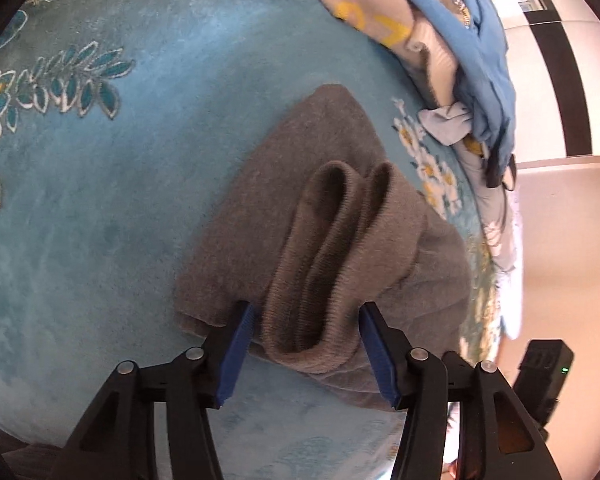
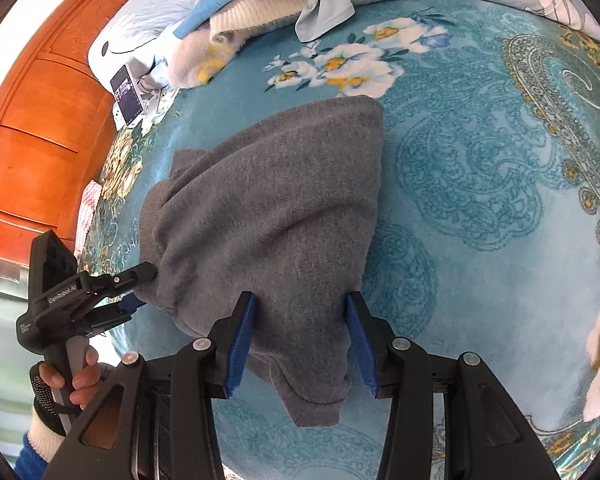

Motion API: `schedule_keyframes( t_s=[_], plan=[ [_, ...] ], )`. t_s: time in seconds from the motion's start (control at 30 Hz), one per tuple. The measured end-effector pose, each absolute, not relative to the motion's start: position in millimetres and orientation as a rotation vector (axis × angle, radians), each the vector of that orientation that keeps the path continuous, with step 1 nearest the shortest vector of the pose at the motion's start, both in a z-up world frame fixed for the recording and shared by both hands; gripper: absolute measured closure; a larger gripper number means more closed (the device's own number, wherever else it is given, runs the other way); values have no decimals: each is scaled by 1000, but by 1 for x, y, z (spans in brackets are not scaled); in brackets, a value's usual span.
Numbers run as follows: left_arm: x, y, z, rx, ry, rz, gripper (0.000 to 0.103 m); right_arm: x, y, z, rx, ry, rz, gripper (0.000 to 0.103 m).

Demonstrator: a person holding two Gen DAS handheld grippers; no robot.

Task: Fold clothes
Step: 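Release the hoodie with the left gripper and pull back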

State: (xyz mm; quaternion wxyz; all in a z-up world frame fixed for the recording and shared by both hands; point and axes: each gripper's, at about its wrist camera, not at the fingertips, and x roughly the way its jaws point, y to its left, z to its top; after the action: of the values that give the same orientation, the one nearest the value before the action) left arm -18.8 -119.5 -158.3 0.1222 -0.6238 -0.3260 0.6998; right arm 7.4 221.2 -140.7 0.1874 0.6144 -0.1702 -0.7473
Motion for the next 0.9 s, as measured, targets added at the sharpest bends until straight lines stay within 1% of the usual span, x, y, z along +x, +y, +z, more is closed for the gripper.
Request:
schedule_keyframes(
  t_s=[0.13, 0.23, 0.3, 0.33, 0.37, 0.4, 0.47, 0.57, 0.63, 0.67, 0.7, 0.73, 0.8, 0.83, 0.9],
  plan=[
    [-19, -110, -151, -1794, -893, 2050, 45, 9, 223, -139, 1733, -492, -2103, 56],
    [-19, -104, -146, -1776, -852, 2059, 48, 10, 225, -139, 1734, -498, -2100, 56],
    [-18, -105, -148, -1781, -836, 2099, 69, 10, 224, -138, 1734, -501, -2099, 56],
    [-17, -105, -147, -1776, -830, 2118, 73, 10, 224, -137, 1734, -502, -2099, 56],
    [-17, -105, -146, -1758, -830, 2133, 81, 10, 224, -137, 1733, -502, -2099, 56],
    [-17, -105, -141, -1737, -819, 2157, 86, 10, 224, -136, 1732, -501, -2100, 56],
    [-20, -106, -129, -1691, -807, 2198, 91, 9, 223, -134, 1730, -499, -2100, 56],
    [-27, -109, -106, -1606, -796, 2252, 93, 7, 223, -126, 1708, -501, -2109, 56],
    [-35, -115, -87, -1534, -786, 2295, 98, 6, 223, -117, 1676, -507, -2119, 56],
    [-39, -119, -78, -1505, -784, 2315, 99, 6, 223, -112, 1657, -510, -2123, 56],
    [-43, -124, -70, -1476, -782, 2335, 103, 5, 222, -106, 1639, -510, -2127, 56],
    [-46, -128, -63, -1456, -782, 2350, 103, 4, 221, -102, 1625, -505, -2132, 56],
    [-52, -140, -64, -1470, -805, 2342, 103, 2, 218, -94, 1602, -495, -2138, 56],
    [-53, -146, -70, -1494, -842, 2321, 103, 1, 216, -93, 1606, -488, -2138, 56],
    [-51, -154, -81, -1550, -850, 2304, 102, -1, 214, -95, 1611, -485, -2133, 56]
  ],
)
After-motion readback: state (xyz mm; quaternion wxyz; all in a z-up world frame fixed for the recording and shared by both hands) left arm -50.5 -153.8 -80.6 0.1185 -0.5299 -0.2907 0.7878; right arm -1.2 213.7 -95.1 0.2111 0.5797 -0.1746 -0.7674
